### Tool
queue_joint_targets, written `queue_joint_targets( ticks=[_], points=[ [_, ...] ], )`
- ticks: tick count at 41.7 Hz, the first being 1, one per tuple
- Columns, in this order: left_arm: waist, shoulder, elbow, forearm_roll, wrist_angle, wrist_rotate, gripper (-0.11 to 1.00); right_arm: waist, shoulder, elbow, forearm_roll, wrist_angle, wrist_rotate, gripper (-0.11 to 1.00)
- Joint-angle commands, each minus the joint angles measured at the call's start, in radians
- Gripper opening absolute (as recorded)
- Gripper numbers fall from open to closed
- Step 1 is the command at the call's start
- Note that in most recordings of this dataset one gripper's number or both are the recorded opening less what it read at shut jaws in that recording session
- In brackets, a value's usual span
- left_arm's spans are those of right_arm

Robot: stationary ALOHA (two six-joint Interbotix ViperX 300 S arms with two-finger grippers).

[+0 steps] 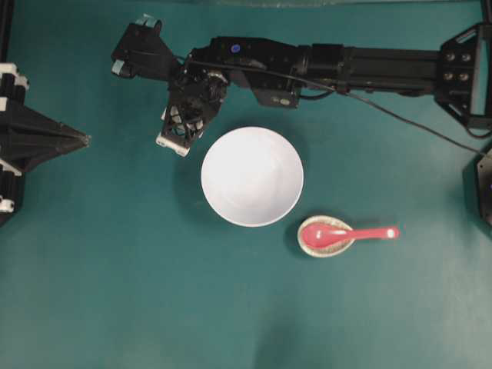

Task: Scoop the yellow hexagonal prism block from the bowl with a spoon using the right arm.
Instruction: 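Lift the yellow block with the right gripper, then carry the block over the white bowl and open the right gripper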

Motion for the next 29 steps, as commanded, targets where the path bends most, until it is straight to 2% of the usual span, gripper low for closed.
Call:
queue_joint_targets(
  ticks=[1,18,29],
  points=[
    [-0.002,0.006,-0.028,0.002,-0.003,-0.002,0.0,0.003,-0.077,-0.018,-0.003,0.021,0.002,0.25],
    [0.0,0.006,-0.026,0.0,-0.003,-0.002,0.0,0.04,-0.229,-0.005,-0.003,0.192,0.003,0.25],
    [0.0,0.006,-0.026,0.0,-0.003,-0.002,0.0,0.075,-0.296,0.064,-0.003,0.272,0.005,0.25]
  ],
)
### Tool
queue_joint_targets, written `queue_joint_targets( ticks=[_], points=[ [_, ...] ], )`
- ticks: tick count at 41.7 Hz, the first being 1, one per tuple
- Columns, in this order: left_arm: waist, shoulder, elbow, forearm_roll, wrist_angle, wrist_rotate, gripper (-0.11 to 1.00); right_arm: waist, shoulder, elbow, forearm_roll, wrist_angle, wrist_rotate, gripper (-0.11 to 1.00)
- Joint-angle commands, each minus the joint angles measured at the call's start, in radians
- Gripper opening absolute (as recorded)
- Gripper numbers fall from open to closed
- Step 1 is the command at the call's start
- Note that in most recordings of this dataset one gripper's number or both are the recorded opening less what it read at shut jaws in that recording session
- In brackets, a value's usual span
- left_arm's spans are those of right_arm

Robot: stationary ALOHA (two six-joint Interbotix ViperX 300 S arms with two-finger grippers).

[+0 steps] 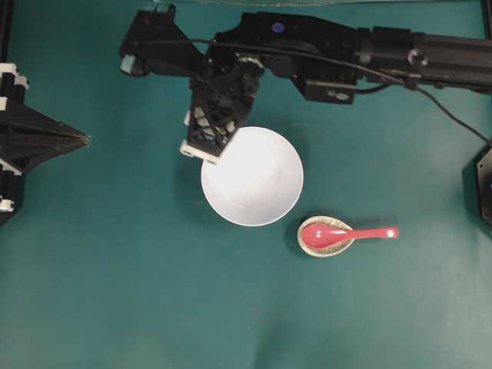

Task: Scoop the yellow hexagonal prism block from the bowl with a spoon using the right arm.
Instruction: 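Carry the block over the white bowl and open the right gripper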

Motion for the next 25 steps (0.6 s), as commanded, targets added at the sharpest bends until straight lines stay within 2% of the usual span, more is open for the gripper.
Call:
queue_joint_targets(
  ticks=[1,15,25],
  points=[
    [-0.002,0.005,-0.028,0.003,-0.005,-0.002,0.0,0.012,-0.064,0.015,-0.002,0.011,0.0,0.25],
    [0.0,0.005,-0.029,0.002,-0.005,-0.002,0.0,0.043,-0.141,0.169,-0.002,-0.011,0.0,0.25],
    [0.0,0.005,-0.028,0.002,-0.005,-0.002,0.0,0.043,-0.206,0.291,0.0,-0.133,-0.009,0.26]
  ],
)
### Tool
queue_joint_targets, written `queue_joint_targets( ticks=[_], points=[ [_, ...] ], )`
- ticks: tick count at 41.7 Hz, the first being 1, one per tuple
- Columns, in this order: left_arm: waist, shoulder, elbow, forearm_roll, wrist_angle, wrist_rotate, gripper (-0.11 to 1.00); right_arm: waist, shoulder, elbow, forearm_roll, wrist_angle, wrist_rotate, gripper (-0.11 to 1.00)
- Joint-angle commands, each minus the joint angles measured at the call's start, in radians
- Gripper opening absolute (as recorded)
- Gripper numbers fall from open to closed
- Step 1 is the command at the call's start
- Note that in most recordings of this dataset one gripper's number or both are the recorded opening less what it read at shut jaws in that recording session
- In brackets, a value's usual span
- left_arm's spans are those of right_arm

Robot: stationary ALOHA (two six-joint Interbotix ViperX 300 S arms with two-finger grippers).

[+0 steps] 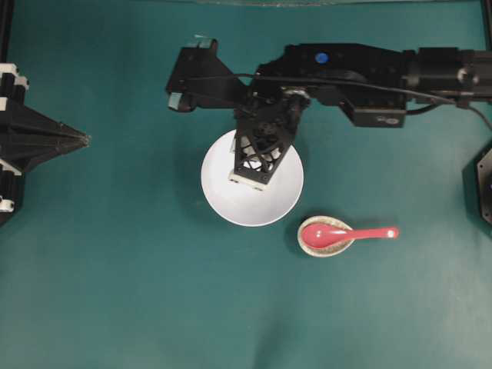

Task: Scoop the yellow hexagonal prism block from the bowl with a spoon using the right arm.
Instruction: 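Carry the block over the white bowl and open the right gripper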

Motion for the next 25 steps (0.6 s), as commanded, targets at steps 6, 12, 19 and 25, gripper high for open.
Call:
queue_joint_targets(
  ticks=[6,12,19,25],
  points=[
    [0.0,0.005,-0.028,0.003,-0.005,-0.002,0.0,0.003,-0.091,0.077,0.002,-0.126,-0.008,0.37],
    [-0.002,0.005,-0.028,0.002,-0.005,-0.002,0.0,0.006,-0.115,0.123,0.003,-0.15,-0.008,0.51],
    [0.0,0.005,-0.028,0.002,-0.005,-0.002,0.0,0.011,-0.132,0.155,0.002,-0.166,-0.003,0.52],
    [-0.002,0.005,-0.028,0.003,-0.005,-0.002,0.0,0.026,-0.149,0.183,0.002,-0.195,-0.003,0.52]
  ],
)
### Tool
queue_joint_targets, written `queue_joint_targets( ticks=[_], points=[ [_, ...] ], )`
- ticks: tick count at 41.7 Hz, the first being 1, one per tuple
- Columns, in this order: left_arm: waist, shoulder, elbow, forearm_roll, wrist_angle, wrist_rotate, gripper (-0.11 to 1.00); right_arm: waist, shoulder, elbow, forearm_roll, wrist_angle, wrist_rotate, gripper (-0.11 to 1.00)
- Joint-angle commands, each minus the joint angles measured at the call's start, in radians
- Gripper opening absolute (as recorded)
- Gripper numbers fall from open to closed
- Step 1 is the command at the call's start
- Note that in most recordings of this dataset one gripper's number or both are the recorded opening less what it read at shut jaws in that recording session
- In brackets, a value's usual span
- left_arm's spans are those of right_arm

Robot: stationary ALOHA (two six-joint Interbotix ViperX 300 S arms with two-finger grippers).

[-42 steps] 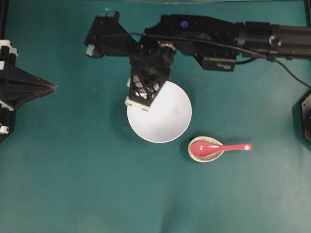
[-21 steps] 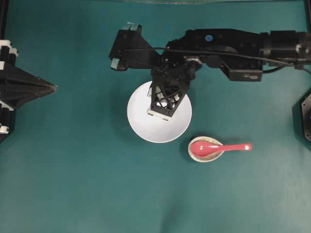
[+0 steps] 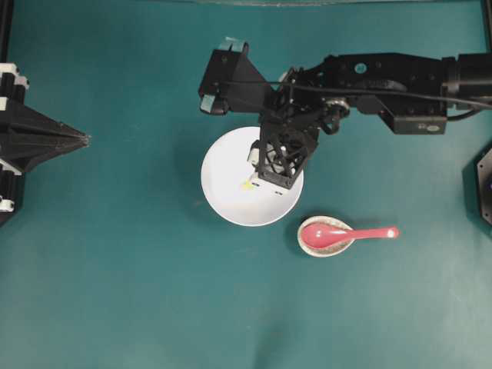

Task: Scoop the yellow hexagonal prism block from the bowl with a spoon using the right arm.
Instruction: 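Carry the block over the white bowl and open the right gripper, then move the right gripper to the red spoon on its rest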

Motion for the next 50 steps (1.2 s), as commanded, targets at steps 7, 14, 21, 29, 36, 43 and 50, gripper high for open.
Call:
queue_joint_targets(
  ticks=[7,14,21,29,36,43,50],
  points=[
    [-0.002,0.006,-0.026,0.0,-0.005,-0.002,0.0,0.057,-0.075,0.063,-0.002,-0.11,-0.006,0.52],
    [0.0,0.009,-0.026,0.0,-0.005,-0.002,0.0,0.095,-0.17,0.215,-0.017,-0.29,-0.015,0.52],
    [0.0,0.012,-0.025,0.002,-0.005,-0.003,0.0,0.12,-0.307,0.41,-0.018,-0.548,-0.015,0.52],
    [0.0,0.015,-0.025,0.002,-0.005,-0.003,0.0,0.13,-0.454,0.634,-0.023,-0.834,-0.017,0.52],
    [0.0,0.017,-0.023,0.0,0.0,-0.005,0.0,0.138,-0.511,0.799,-0.021,-1.029,-0.015,0.52],
    [-0.002,0.015,-0.025,0.0,0.005,-0.005,0.0,0.158,-0.502,0.907,-0.021,-1.184,-0.017,0.52],
    [-0.002,0.015,-0.023,0.0,0.018,-0.005,0.0,0.179,-0.476,0.988,-0.02,-1.308,-0.015,0.52]
  ],
)
